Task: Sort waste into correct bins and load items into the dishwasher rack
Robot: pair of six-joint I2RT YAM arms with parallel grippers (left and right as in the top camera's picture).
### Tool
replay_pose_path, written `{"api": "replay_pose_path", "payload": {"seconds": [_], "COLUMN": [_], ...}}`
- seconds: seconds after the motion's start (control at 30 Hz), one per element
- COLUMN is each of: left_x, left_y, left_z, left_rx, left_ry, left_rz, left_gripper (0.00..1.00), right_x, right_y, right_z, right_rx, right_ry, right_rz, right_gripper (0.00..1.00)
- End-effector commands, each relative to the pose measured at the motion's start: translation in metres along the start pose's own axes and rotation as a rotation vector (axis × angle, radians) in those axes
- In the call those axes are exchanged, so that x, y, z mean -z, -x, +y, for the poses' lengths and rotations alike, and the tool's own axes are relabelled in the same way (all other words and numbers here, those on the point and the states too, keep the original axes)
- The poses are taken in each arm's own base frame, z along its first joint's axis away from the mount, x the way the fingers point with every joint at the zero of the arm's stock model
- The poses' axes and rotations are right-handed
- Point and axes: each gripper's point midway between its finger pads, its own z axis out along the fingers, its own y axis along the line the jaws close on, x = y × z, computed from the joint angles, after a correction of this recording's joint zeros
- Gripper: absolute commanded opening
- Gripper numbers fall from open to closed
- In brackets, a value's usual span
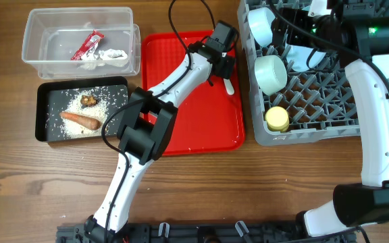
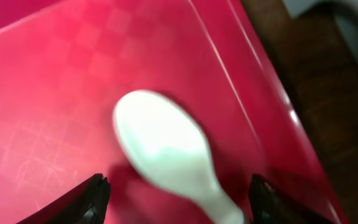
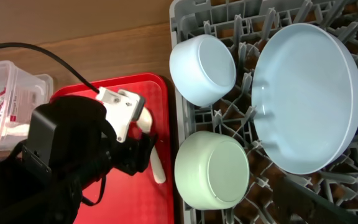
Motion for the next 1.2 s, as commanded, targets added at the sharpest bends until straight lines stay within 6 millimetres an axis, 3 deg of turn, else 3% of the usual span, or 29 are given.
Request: {"api": "replay_pose_path", "payload": {"seconds": [0.0, 0.17, 0.27, 0.43, 0.47, 0.5, 0.53, 0.63, 0.67, 0.7, 0.77, 0.83, 0.87, 0.9, 0.97, 1.03, 1.13, 1.17], "left_x": [-0.003, 0.018, 0.031, 0.053, 0.057, 0.063, 0.070, 0.112, 0.139, 0.158, 0.195, 0.221, 0.231, 0.237, 0.239, 0.240, 0.240, 0.240], "left_y": [-0.017, -0.050, -0.068, -0.114, -0.122, -0.125, -0.119, -0.083, -0.065, -0.056, -0.041, -0.034, -0.033, -0.034, -0.039, -0.042, -0.042, -0.042], "left_z": [0.010, 0.056, 0.071, 0.105, 0.106, 0.108, 0.115, 0.145, 0.156, 0.164, 0.186, 0.214, 0.228, 0.243, 0.257, 0.265, 0.266, 0.266], "left_rx": [-0.064, -0.106, -0.051, 0.085, 0.109, 0.146, 0.186, 0.321, 0.385, 0.424, 0.538, 0.655, 0.703, 0.731, 0.760, 0.775, 0.778, 0.778], "left_ry": [0.063, 0.300, 0.326, 0.381, 0.349, 0.306, 0.284, 0.221, 0.164, 0.128, 0.092, 0.117, 0.130, 0.143, 0.158, 0.166, 0.167, 0.167], "left_rz": [0.068, 0.218, 0.302, 0.506, 0.548, 0.571, 0.555, 0.428, 0.352, 0.307, 0.211, 0.132, 0.099, 0.077, 0.076, 0.075, 0.075, 0.075], "left_gripper": [0.74, 0.79, 0.77, 0.68, 0.71, 0.82, 0.92, 0.97, 1.00, 1.00, 1.00, 1.00, 1.00, 1.00, 1.00, 1.00, 1.00, 1.00], "right_x": [-0.002, -0.002, -0.002, -0.002, -0.002, -0.002, -0.001, -0.002, -0.003, -0.004, -0.019, -0.044, -0.059, -0.080, -0.106, -0.129, -0.150, -0.157], "right_y": [0.000, 0.000, -0.001, -0.002, -0.003, -0.003, -0.005, -0.008, -0.013, -0.016, -0.037, -0.063, -0.081, -0.108, -0.141, -0.169, -0.202, -0.209], "right_z": [-0.001, -0.001, -0.001, 0.005, 0.006, 0.011, 0.017, 0.038, 0.064, 0.077, 0.114, 0.135, 0.147, 0.159, 0.170, 0.174, 0.162, 0.159], "right_rx": [0.017, 0.014, 0.014, 0.013, 0.015, 0.015, 0.018, 0.042, 0.061, 0.078, 0.084, 0.072, 0.094, 0.067, -0.024, -0.222, -0.535, -0.579], "right_ry": [-0.014, -0.013, -0.014, 0.019, 0.028, 0.055, 0.084, 0.143, 0.181, 0.201, 0.207, 0.173, 0.174, 0.156, 0.109, 0.020, -0.159, -0.197], "right_rz": [0.003, 0.001, 0.007, 0.013, 0.015, 0.019, 0.025, 0.031, 0.037, 0.041, 0.093, 0.171, 0.222, 0.305, 0.403, 0.483, 0.570, 0.587], "right_gripper": [1.00, 1.00, 1.00, 1.00, 1.00, 0.99, 1.00, 1.00, 1.00, 1.00, 1.00, 0.97, 0.93, 0.79, 0.72, 0.61, 0.47, 0.48]}}
